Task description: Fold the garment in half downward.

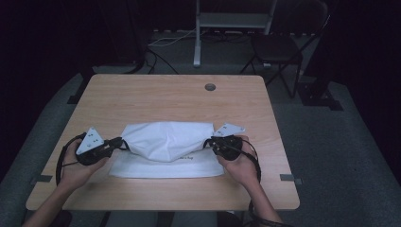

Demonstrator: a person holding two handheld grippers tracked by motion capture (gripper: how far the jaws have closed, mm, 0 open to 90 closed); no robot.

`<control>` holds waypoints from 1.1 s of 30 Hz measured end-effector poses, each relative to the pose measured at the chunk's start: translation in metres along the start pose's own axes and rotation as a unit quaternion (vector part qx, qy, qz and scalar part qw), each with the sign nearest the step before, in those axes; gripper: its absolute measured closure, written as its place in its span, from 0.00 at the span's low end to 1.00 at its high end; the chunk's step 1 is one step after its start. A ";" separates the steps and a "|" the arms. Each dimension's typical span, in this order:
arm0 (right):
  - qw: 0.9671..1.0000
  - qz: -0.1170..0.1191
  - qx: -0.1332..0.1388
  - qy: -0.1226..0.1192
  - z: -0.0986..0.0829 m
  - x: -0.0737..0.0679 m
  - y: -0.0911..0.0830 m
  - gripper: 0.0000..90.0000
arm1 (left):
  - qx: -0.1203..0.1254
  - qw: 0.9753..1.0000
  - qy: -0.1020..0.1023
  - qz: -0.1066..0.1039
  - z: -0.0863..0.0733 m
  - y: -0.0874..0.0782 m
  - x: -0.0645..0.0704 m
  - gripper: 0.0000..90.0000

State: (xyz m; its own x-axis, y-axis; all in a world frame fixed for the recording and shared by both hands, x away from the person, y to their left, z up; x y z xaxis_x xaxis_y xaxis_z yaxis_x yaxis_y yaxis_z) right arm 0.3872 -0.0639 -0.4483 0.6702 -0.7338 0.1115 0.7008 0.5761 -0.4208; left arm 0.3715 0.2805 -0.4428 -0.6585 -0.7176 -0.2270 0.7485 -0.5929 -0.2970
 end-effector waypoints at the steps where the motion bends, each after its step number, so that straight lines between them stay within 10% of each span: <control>1: 1.000 0.000 0.000 0.000 0.000 0.000 0.000 0.89 | 0.000 1.000 0.001 0.000 0.000 0.000 0.000 0.93; 33: 1.000 0.002 0.004 -0.006 0.001 -0.007 -0.011 0.89 | 0.010 1.000 0.006 -0.008 0.004 -0.012 0.010 0.93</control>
State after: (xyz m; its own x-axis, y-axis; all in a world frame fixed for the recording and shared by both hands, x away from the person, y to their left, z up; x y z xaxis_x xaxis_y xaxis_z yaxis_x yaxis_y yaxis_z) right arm 0.3750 -0.0644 -0.4437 0.6754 -0.7274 0.1215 0.7007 0.5815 -0.4133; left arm 0.3565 0.2785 -0.4377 -0.6708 -0.7038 -0.2340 0.7395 -0.6111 -0.2822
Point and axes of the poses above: each handheld gripper's, and its own axes: y roughly forward along the jaws, z roughly out of its top, x roughly to its right, the point moved 8 cm from there along y, roughly forward along the jaws, and after that the axes turned 12 degrees about x, right-handed, at the moved point
